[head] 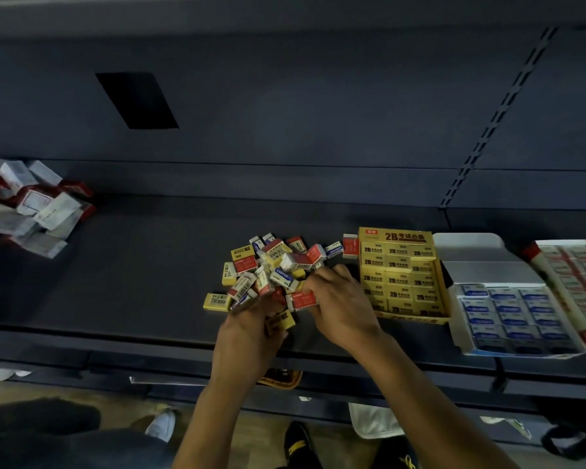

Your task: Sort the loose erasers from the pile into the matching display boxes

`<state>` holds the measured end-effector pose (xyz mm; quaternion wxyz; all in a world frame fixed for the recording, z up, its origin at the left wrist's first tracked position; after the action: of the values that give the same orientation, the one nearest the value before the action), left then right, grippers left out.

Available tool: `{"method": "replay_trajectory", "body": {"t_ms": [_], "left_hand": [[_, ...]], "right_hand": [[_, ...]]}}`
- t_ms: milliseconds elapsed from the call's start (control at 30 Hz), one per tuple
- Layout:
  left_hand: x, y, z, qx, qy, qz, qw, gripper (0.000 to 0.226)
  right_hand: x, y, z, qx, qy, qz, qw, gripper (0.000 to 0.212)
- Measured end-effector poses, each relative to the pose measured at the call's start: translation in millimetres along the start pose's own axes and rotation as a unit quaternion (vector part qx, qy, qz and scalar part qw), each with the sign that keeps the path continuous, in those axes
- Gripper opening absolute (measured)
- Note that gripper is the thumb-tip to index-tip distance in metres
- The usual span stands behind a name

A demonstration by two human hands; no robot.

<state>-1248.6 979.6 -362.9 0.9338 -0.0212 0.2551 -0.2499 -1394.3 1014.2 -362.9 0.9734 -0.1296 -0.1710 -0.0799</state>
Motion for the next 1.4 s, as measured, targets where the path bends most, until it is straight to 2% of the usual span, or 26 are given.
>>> {"method": "replay_trajectory", "body": {"t_ms": [167, 367, 467, 600, 767, 833, 933, 1033, 1200, 1267, 1400], "left_hand": [[-3.4, -1.1, -3.5, 0.009, -0.010, 0.007, 1.000, 0.036], [-10.1, 0.4, -2.4, 0.002, -0.013, 0.003, 1.000, 0.034], [-12.8, -0.7, -0.1, -0.009, 0.000, 0.006, 1.000, 0.035], [-22.7, -6.9, 2.5, -0.036, 0.027, -0.015, 0.999, 0.038], [-46.9, -14.6, 1.6, -0.050, 0.062, -0.050, 0.996, 0.035], [-57.4, -16.2, -0.3, -0.054, 0.076, -0.066, 0.993, 0.035], [-70.3, -18.4, -5.9, -0.046, 0.092, -0.084, 0.991, 0.034], [-83.8, -20.6, -12.6, -0.039, 0.105, -0.095, 0.989, 0.031], [-102.8, -20.9, -25.0, -0.027, 0.118, -0.112, 0.986, 0.032], [-108.1, -21.3, -29.7, -0.020, 0.127, -0.110, 0.986, 0.033], [-123.0, -21.9, -37.4, -0.008, 0.128, -0.125, 0.984, 0.033]], "right_hand": [[0.2, -0.6, -1.5, 0.039, 0.012, 0.001, 0.999, 0.033], [-6.8, 1.1, 3.4, 0.035, 0.021, -0.022, 0.999, 0.028], [-13.5, 2.0, 14.1, 0.053, -0.066, -0.064, 0.994, 0.025], [-23.9, 3.6, 39.6, 0.075, -0.206, -0.133, 0.967, 0.018], [-48.9, 13.9, 55.3, 0.056, -0.374, -0.248, 0.892, 0.017], [-58.2, 18.0, 58.9, 0.048, -0.391, -0.263, 0.881, 0.023], [-71.3, 24.0, 66.2, 0.026, -0.398, -0.263, 0.878, 0.024], [-83.2, 30.5, 73.0, 0.010, -0.409, -0.254, 0.877, 0.014], [-100.2, 43.4, 78.2, 0.034, -0.347, -0.203, 0.915, 0.022], [-107.1, 49.0, 78.6, 0.043, -0.336, -0.202, 0.919, 0.028], [-119.3, 56.5, 86.7, 0.017, -0.317, -0.207, 0.926, 0.025]]}}
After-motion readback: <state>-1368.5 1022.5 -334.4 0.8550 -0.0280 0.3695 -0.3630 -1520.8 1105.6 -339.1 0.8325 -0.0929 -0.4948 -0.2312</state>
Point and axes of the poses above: each hand's wrist, its own y-axis away from the middle knuckle, its own z-axis out of the back of the hand, x = y × z, the point moved 4 cm from there along -y, towards the middle knuckle, and after that the axes turned 8 degrees about -x, right-handed, at the moved point
